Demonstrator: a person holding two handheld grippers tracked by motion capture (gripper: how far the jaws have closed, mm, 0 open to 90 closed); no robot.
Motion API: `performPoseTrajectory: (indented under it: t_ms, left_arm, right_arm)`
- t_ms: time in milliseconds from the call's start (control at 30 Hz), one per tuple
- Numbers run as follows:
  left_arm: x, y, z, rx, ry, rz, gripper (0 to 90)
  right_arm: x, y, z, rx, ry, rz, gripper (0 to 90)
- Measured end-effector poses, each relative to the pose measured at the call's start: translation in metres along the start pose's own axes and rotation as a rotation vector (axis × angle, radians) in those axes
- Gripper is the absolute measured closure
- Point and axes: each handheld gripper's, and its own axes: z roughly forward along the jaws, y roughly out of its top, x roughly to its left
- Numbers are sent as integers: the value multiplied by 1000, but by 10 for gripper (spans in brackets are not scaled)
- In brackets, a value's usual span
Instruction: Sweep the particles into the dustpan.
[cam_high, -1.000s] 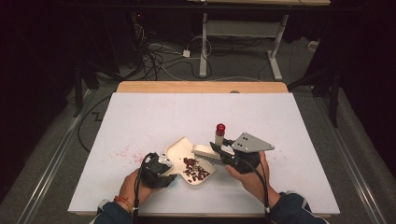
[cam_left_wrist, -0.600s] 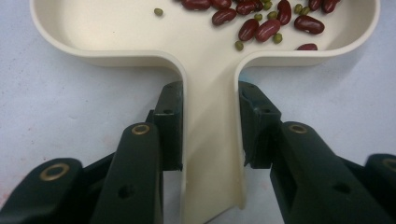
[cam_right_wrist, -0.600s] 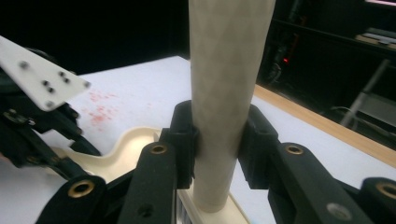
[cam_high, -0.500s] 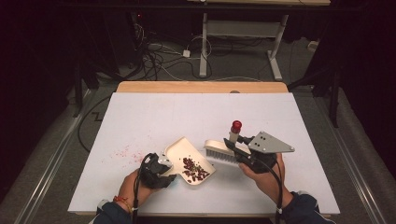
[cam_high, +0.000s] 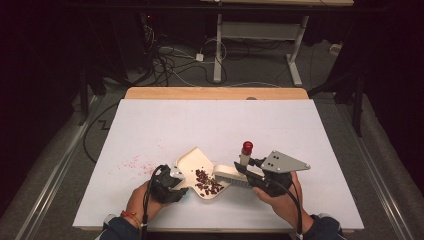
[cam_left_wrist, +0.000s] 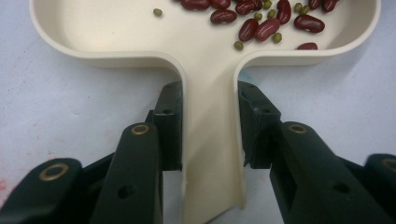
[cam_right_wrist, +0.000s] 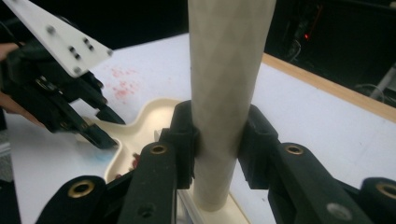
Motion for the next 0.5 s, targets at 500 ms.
performPoseTrajectory:
  t_ms: [500]
  left_arm:
    - [2,-1,0,-4,-9,-6,634]
  right_arm:
    - [-23,0,-9,-29,-87,-16,704]
